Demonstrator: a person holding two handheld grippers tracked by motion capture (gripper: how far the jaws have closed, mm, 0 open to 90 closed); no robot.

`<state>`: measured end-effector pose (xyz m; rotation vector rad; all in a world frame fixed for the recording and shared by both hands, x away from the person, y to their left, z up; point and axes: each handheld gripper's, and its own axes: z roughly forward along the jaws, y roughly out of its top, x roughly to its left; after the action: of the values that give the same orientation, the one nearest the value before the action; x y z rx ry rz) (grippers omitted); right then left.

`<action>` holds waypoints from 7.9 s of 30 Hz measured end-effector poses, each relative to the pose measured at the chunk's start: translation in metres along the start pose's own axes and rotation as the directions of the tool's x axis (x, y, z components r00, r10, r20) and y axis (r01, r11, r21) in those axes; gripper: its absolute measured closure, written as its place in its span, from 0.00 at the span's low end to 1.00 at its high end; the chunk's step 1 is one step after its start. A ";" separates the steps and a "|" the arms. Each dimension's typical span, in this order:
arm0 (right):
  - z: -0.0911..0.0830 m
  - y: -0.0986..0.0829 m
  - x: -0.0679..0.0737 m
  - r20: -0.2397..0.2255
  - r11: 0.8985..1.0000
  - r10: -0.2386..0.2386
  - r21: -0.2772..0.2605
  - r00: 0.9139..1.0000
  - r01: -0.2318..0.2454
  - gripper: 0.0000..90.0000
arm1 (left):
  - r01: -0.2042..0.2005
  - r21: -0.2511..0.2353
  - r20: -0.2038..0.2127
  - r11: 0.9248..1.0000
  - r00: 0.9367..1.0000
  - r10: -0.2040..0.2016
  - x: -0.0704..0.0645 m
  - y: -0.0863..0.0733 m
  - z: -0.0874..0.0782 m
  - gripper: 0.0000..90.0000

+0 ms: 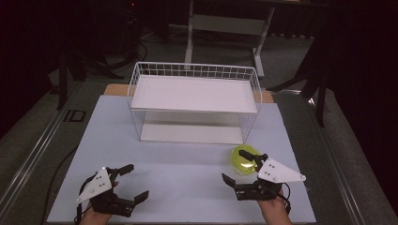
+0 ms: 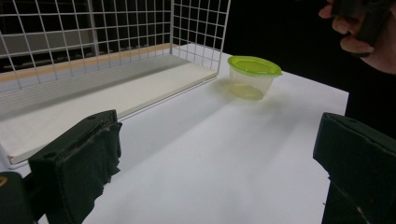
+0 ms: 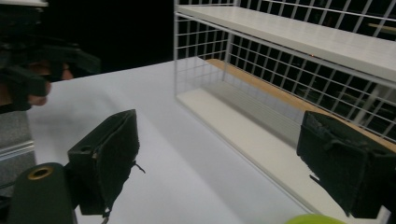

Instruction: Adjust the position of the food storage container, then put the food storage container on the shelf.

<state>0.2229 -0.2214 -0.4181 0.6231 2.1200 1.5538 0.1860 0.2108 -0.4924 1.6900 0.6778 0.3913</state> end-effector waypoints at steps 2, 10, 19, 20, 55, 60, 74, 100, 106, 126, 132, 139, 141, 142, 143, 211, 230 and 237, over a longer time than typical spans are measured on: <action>0.000 0.002 -0.007 0.025 1.000 0.006 -0.004 1.000 -0.006 0.13 | 0.005 -0.003 -0.002 1.000 1.000 -0.005 0.001 0.000 0.000 0.02; -0.002 0.000 -0.034 0.102 1.000 0.030 0.002 0.994 -0.030 0.13 | 0.004 -0.001 0.000 1.000 1.000 -0.004 0.000 0.000 0.001 0.02; -0.005 -0.019 -0.061 0.168 0.996 0.073 0.033 0.983 -0.079 0.14 | 0.006 0.001 0.002 1.000 1.000 -0.006 0.001 0.000 0.001 0.02; -0.005 -0.021 -0.064 0.186 0.996 0.072 0.038 0.980 -0.080 0.14 | 0.006 0.002 0.003 1.000 1.000 -0.006 0.000 0.000 0.001 0.02; -0.034 -0.108 -0.111 0.402 0.932 0.190 0.213 0.896 -0.293 0.79 | 0.007 0.013 0.012 1.000 1.000 -0.007 0.000 -0.001 0.004 0.02; -0.027 -0.114 -0.105 0.399 0.924 0.167 0.255 0.902 -0.284 0.98 | 0.003 0.015 0.015 1.000 1.000 -0.003 -0.001 -0.001 0.005 0.02; -0.001 -0.124 -0.088 0.321 0.892 0.144 0.367 0.936 -0.264 1.00 | 0.002 0.016 0.018 1.000 1.000 -0.002 -0.001 -0.001 0.005 0.02; 0.037 -0.110 -0.097 0.281 0.892 0.170 0.363 0.945 -0.269 1.00 | -0.001 0.019 0.016 1.000 1.000 0.001 -0.001 -0.001 0.005 0.02; 0.045 -0.111 -0.086 0.235 0.889 0.169 0.384 0.957 -0.251 1.00 | 0.000 0.020 0.016 1.000 1.000 -0.001 -0.001 -0.001 0.006 0.02; 0.067 -0.101 -0.078 0.182 0.894 0.165 0.387 0.969 -0.225 1.00 | -0.005 0.022 0.017 1.000 1.000 0.004 -0.001 -0.001 0.005 0.02; 0.072 -0.098 -0.089 0.204 0.895 0.184 0.369 0.962 -0.249 1.00 | -0.006 0.024 0.020 1.000 1.000 0.005 -0.001 -0.001 0.006 0.02; 0.082 -0.098 -0.080 0.166 0.895 0.188 0.377 0.968 -0.239 1.00 | -0.003 0.021 0.020 1.000 1.000 0.003 -0.001 -0.001 0.005 0.02; 0.083 -0.099 -0.077 0.158 0.892 0.191 0.383 0.969 -0.239 1.00 | -0.004 0.021 0.020 1.000 1.000 0.004 -0.001 0.000 0.005 0.02; 0.084 -0.100 -0.076 0.158 0.892 0.195 0.382 0.968 -0.242 1.00 | -0.004 0.020 0.021 1.000 1.000 0.004 -0.001 0.000 0.005 0.02; 0.084 -0.100 -0.074 0.155 0.891 0.202 0.380 0.967 -0.248 1.00 | -0.005 0.020 0.022 1.000 1.000 0.004 -0.001 0.000 0.005 0.02; 0.150 -0.083 -0.028 0.022 0.894 0.221 0.396 0.975 -0.211 1.00 | -0.009 0.028 0.033 1.000 0.999 0.008 -0.002 0.000 0.007 0.02; 0.094 -0.077 -0.034 0.045 0.923 0.134 0.358 0.990 -0.141 0.71 | -0.003 0.033 0.036 0.999 0.999 0.001 -0.002 -0.001 0.008 0.02; 0.065 -0.066 -0.027 -0.011 0.946 0.133 0.299 0.991 -0.123 0.30 | -0.009 0.034 0.049 0.999 0.999 0.007 -0.006 0.002 0.010 0.02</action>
<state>0.2764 -0.2055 -0.4974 0.8583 2.4032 1.3226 0.1878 0.1995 -0.4918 1.7298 0.6451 0.3446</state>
